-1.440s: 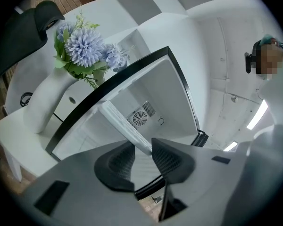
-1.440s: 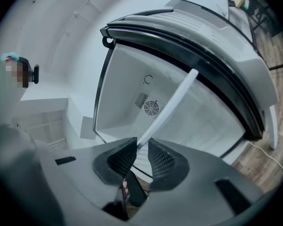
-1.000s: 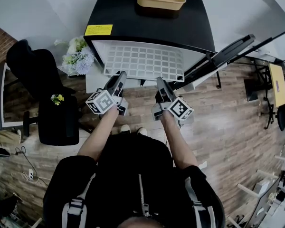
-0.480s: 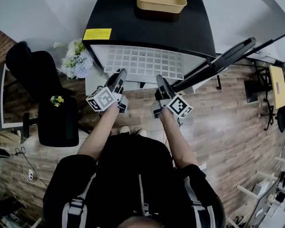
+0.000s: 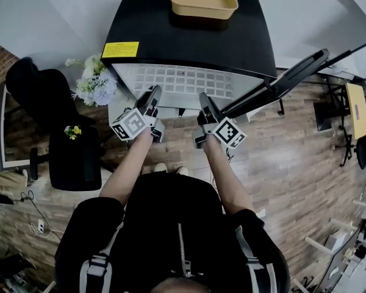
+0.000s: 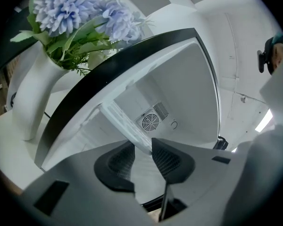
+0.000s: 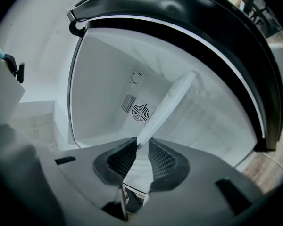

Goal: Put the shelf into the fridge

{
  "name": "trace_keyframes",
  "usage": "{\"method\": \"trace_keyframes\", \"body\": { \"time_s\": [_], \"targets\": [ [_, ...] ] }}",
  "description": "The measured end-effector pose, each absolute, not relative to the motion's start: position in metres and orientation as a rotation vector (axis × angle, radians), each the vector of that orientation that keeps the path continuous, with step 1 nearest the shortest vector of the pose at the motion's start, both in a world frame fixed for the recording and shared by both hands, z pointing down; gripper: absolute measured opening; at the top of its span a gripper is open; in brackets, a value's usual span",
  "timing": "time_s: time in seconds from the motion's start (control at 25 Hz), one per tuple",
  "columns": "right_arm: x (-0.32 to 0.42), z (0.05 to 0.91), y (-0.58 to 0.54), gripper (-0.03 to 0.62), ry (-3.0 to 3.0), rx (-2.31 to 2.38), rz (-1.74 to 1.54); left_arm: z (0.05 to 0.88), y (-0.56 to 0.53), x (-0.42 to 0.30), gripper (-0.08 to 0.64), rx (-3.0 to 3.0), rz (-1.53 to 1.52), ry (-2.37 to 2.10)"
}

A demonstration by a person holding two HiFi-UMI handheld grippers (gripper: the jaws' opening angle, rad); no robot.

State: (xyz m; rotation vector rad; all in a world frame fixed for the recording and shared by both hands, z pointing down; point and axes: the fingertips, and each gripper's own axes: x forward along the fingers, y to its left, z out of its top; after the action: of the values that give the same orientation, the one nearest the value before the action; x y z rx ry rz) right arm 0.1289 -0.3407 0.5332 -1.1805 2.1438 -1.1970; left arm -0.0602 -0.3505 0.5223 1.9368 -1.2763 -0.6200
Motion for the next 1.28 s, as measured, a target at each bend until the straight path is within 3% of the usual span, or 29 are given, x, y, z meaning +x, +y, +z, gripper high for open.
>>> {"method": "trace_keyframes", "body": {
  "time_s": [1.28],
  "targets": [
    [0.128,0.536,-0.375,0.078,2.111,-1.216,-1.192,0.522,-0.388,-0.061,0.133,1.944,-0.602,-1.298]
  ]
}}
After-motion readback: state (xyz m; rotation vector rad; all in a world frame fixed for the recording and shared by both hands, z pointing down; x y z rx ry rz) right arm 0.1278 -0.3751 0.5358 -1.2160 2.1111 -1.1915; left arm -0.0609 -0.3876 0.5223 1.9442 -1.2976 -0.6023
